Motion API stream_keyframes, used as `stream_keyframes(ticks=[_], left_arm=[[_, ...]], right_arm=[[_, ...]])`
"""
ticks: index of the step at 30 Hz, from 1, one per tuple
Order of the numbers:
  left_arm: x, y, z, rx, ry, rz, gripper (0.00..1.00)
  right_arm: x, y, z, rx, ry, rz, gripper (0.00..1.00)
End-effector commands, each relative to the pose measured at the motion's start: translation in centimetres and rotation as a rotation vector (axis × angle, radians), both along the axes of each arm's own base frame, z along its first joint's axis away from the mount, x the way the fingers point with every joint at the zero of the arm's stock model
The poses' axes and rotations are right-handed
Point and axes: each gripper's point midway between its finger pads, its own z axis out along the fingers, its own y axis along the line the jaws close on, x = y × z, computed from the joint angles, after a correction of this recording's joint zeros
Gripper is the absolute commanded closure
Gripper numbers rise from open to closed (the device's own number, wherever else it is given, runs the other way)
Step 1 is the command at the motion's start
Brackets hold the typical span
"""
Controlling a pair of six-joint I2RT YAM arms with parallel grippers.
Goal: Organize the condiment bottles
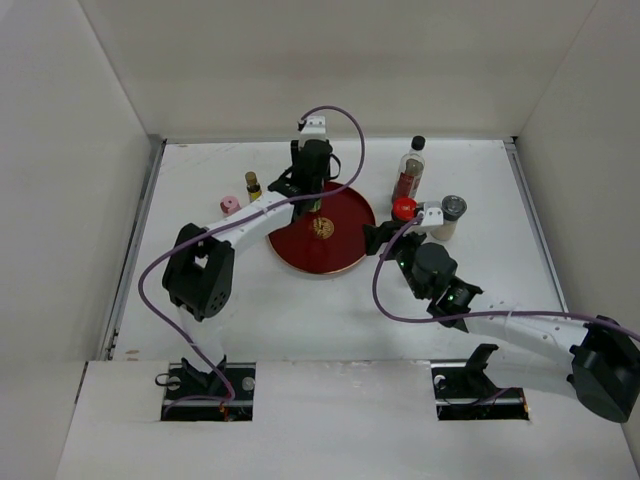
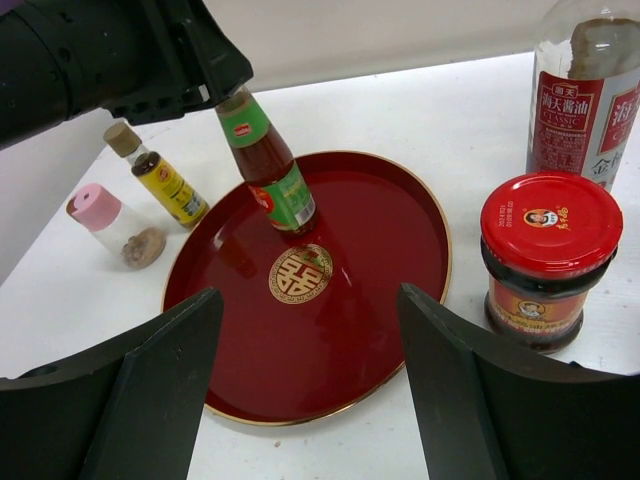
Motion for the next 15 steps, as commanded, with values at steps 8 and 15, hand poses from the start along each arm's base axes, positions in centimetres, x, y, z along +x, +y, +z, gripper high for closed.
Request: stream_keyframes(ticks=[8,15], left_arm=[[2.5,1.1,6.5,-0.082,-0.216,0.022,0.72],[1.2,2.4,4.7,-0.07,-0.201,0.046,0.35]], right_arm=[[0.2,0.4,1.4,0.055,-0.035,0.014,0.23],[0.1,0.2,1.7,0.062,-0.041,0.012,0.23]])
